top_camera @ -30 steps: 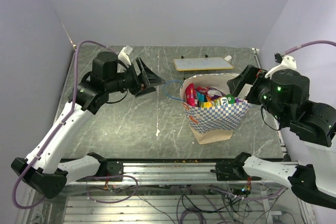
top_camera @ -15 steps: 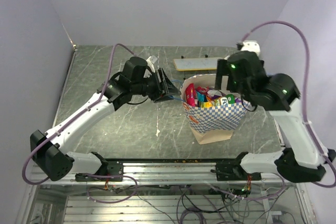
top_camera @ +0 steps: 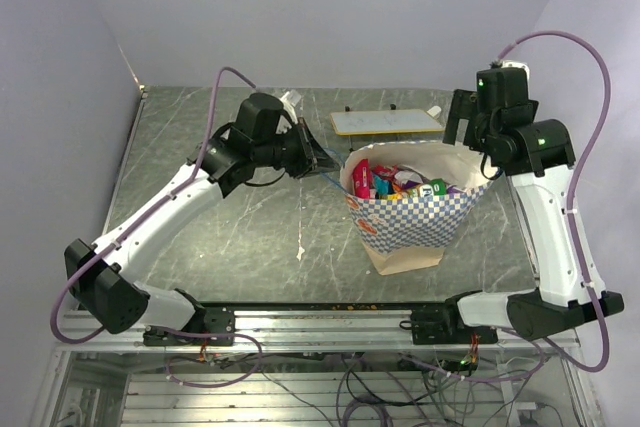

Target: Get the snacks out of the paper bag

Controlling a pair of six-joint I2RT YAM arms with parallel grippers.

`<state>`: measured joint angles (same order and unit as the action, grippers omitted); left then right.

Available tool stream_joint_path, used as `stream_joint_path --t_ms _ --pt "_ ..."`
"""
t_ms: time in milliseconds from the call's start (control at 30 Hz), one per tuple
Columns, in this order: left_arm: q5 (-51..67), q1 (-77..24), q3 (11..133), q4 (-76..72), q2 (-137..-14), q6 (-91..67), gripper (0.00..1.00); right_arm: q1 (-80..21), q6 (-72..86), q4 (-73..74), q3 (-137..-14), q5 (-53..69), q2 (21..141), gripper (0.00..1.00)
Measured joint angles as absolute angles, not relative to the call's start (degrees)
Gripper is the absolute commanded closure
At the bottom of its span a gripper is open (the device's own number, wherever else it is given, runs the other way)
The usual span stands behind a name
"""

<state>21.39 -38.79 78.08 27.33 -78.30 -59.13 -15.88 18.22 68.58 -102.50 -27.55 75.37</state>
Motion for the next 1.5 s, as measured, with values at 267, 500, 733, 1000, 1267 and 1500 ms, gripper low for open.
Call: stream_joint_path --t_ms 267,500,733,1000,1267,1500 --pt "22.87 -30.59 79.02 30.26 -78.61 -58.7 0.93 -12.34 14.85 67.85 -102.0 -33.69 74.59 0.0" --pt "26.17 -24.03 79.05 32.62 -78.63 -57.28 0.93 -10.17 12.91 67.31 -100.79 -32.8 74.87 0.0" --pt "28.05 -21.06 79.24 35.44 -78.54 -55.44 0.93 -9.45 15.92 68.51 -97.91 -25.63 73.54 0.0" --pt "29.02 -20.56 78.98 36.25 -76.9 -55.07 0.93 -9.43 16.32 70.15 -93.76 -24.38 70.08 0.0" --pt "30.04 -20.4 76.38 35.55 -74.54 -55.96 0.93 -9.39 22.92 66.46 -87.5 -17.1 64.53 0.05" --pt "30.13 -20.38 75.55 35.64 -73.84 -55.96 0.93 -9.37 29.5 59.02 -82.56 -11.7 61.28 0.51"
